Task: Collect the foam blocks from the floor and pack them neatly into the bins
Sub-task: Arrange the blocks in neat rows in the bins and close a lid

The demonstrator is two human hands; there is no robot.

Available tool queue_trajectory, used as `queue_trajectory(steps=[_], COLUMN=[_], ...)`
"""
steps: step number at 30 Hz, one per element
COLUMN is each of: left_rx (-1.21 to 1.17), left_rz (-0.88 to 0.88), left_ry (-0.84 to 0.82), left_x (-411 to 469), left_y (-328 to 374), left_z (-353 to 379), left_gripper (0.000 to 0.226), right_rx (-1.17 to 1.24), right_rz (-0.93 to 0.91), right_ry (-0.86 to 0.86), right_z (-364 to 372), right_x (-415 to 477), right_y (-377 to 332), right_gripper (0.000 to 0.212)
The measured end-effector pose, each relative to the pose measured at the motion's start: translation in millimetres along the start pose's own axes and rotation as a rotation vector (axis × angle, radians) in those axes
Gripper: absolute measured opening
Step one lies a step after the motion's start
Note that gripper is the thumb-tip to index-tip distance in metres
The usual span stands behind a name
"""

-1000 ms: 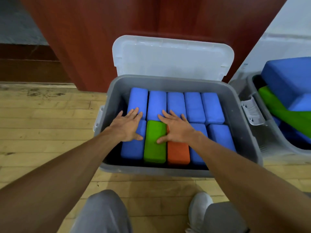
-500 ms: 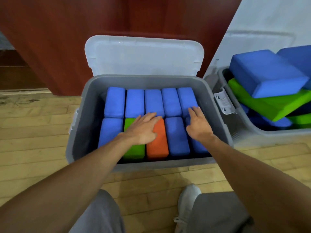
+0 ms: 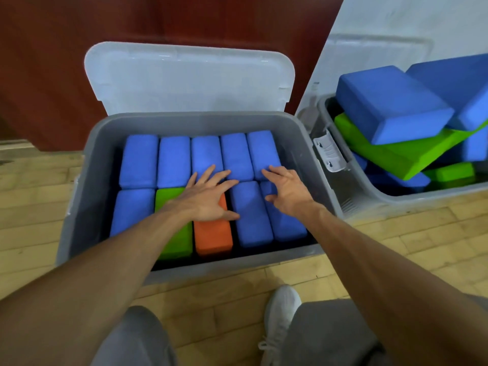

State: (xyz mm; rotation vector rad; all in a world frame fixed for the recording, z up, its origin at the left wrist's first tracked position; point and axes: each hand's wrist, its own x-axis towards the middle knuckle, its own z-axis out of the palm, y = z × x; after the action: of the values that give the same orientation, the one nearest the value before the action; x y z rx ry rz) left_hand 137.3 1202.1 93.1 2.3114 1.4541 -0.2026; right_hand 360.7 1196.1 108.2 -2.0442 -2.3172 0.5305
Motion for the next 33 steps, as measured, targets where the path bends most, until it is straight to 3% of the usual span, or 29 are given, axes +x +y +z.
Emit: queue_trajectory(steps=[8,16,21,24,26,31,33], left_rx=[0.086,-0.080,-0.123,-0.245,-0.194,0.028,0.007], left_rz=[-0.022,-0.050,-0.022,0.009,0.002,-0.197,-0.242], left_ry=[0.124,0.061,-0.004,0.130,0.219,-0.055,-0.093], left_x=[2.8,6.4,3.4,-14.9,-36.0,-89.5,-98.1], left_y=[10.1,11.0,4.8,-11.0,-31.3,-85.5,-83.3], left_z=[17.8,10.1,-1.3,-21.5,-36.8,-35.8,-20.4], left_gripper=[0.091,0.091,0.090,0.076,0.076,0.110,0.113], right_rx=[0.092,0.067,-0.008,-0.014,-0.008,-0.079,-0.085], right_rz=[0.085,0.124,0.145,0.170,0.183,0.235,0.242], right_ry=[0.050,0.038,-0.046,-0.022,-0.025,-0.104,-0.150], right_z=[3.0,3.0,3.0,2.7,1.9,0.0,0.6], right_x=[8.7,3.0,-3.8,-1.7,-0.8,-1.4,-4.5], right_y=[-1.6,-11.6,-25.5,-30.6,-35.6,-50.5,-54.2], right_gripper=[0.068,0.068,0.094,0.096,0.096,0.094,0.089])
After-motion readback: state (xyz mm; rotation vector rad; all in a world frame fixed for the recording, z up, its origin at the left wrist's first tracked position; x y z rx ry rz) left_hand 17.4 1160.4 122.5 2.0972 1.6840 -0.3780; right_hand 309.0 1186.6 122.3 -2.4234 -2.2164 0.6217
